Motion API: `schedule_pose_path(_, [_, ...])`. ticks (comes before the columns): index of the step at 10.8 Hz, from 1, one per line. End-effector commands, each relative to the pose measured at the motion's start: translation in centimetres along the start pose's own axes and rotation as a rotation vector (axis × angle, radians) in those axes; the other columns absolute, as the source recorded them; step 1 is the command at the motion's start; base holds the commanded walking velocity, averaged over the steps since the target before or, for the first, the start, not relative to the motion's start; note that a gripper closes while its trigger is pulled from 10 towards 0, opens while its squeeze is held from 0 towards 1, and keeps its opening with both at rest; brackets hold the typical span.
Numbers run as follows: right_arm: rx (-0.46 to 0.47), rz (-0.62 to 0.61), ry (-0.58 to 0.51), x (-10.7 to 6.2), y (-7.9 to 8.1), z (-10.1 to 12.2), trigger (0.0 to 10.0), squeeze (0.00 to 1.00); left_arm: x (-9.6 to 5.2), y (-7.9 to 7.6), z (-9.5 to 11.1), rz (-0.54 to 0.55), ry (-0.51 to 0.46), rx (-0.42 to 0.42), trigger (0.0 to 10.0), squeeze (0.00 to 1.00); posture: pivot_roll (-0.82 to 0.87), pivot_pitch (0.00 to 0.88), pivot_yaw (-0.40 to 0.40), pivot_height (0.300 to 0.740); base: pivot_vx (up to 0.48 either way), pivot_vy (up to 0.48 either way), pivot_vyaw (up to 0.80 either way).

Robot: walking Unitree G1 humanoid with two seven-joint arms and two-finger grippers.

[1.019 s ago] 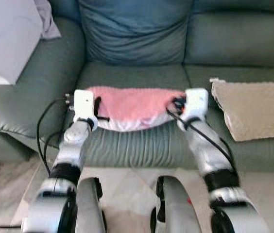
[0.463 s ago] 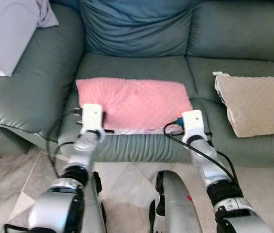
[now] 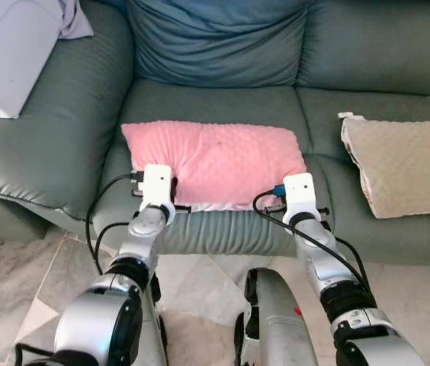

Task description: Move the pillow to the sofa

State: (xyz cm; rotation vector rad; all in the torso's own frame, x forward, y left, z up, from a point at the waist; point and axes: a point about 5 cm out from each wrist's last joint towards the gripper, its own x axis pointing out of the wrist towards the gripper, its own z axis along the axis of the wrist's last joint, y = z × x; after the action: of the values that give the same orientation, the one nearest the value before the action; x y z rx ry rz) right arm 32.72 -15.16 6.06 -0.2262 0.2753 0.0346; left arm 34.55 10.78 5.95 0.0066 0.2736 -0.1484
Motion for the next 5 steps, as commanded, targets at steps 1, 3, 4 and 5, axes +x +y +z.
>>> schedule_pose_path(1, [0.004, -0.004, 0.033, -0.10, -0.06, -0.75, 10.0, 0.00, -0.25, -0.55, -1.26, -0.040, 0.064, -0.031, 10.0, 0.00, -0.03, 0.222, -0.030, 0.602, 0.000, 0.000, 0.00])
schedule_pose_path(3, [0.009, -0.039, 0.032, -0.02, -0.44, -0.82, 10.0, 1.00, -0.18, -0.44, -1.07, -0.033, 0.054, -0.035, 10.0, 1.00, -0.02, 0.212, -0.030, 0.602, 0.000, 0.000, 0.00])
schedule_pose_path(4, [0.017, -0.035, 0.019, 0.15, -0.55, -0.48, 10.0, 1.00, -0.09, -0.53, -0.89, -0.028, 0.052, -0.028, 10.0, 1.00, -0.03, 0.206, -0.030, 0.602, 0.000, 0.000, 0.00])
schedule_pose_path(5, [0.014, -0.039, -0.015, 0.17, -0.75, 0.04, 10.0, 1.00, 0.04, -0.41, -0.54, -0.023, 0.045, -0.018, 10.0, 1.00, -0.03, 0.193, -0.034, 0.602, 0.000, 0.000, 0.00])
